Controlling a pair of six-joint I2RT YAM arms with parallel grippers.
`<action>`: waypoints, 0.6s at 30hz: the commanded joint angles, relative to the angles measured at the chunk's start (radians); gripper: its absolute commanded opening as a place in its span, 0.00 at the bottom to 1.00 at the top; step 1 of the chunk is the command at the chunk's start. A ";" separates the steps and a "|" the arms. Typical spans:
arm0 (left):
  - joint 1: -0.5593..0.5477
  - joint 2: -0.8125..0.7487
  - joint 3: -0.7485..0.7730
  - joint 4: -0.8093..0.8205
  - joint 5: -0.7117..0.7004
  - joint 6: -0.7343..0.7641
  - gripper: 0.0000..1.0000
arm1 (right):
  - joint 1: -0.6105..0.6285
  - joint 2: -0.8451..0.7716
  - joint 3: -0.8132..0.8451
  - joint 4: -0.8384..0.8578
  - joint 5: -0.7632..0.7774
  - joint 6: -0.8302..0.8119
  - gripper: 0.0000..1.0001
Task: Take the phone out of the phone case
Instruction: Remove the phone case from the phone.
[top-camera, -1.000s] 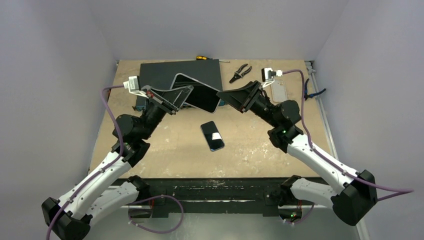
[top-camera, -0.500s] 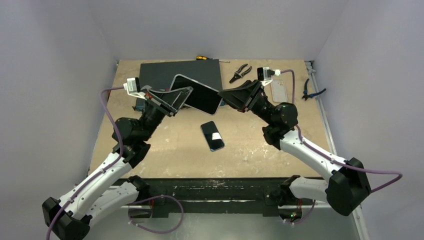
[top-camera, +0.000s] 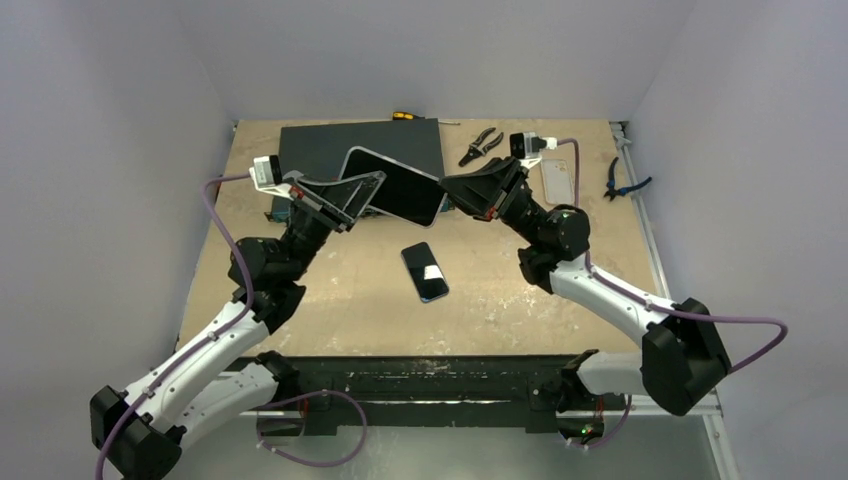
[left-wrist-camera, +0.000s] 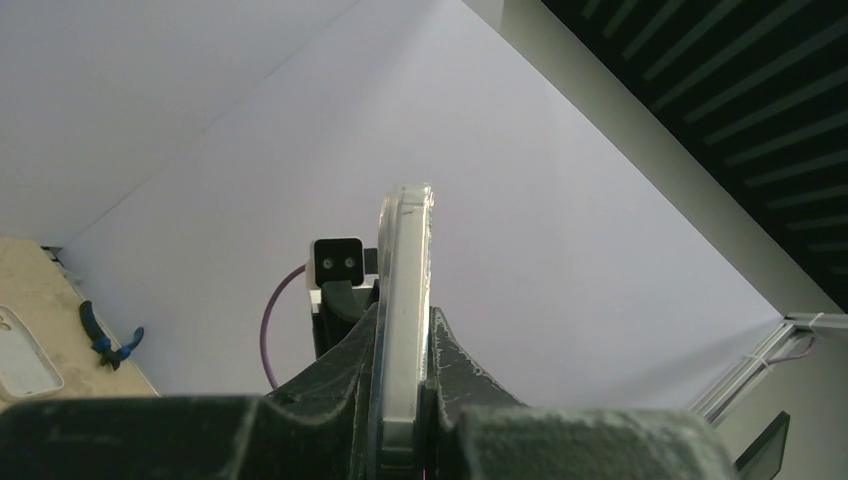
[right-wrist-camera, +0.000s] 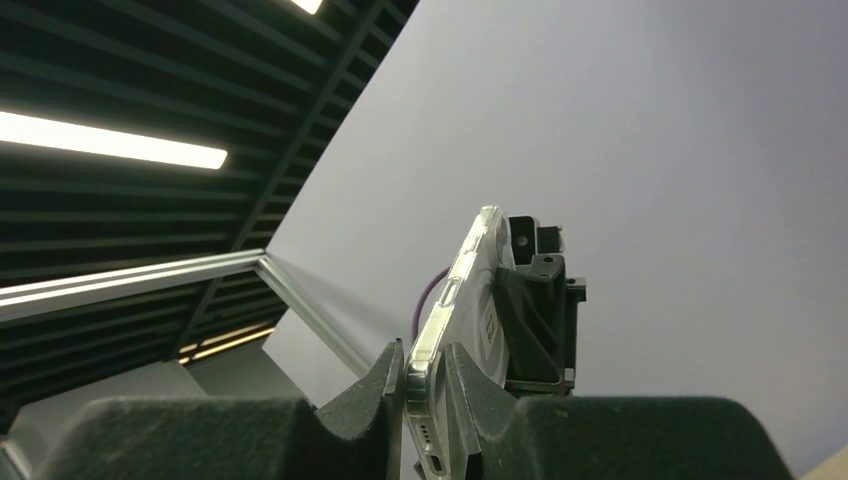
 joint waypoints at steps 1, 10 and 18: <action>0.005 0.045 -0.044 0.041 -0.022 -0.022 0.00 | 0.008 0.008 0.051 0.336 0.004 0.136 0.17; 0.007 0.154 -0.083 0.107 -0.001 -0.099 0.00 | 0.024 0.027 0.121 0.413 -0.004 0.157 0.15; -0.001 0.254 -0.090 0.176 0.025 -0.159 0.00 | 0.051 0.045 0.162 0.462 -0.003 0.170 0.13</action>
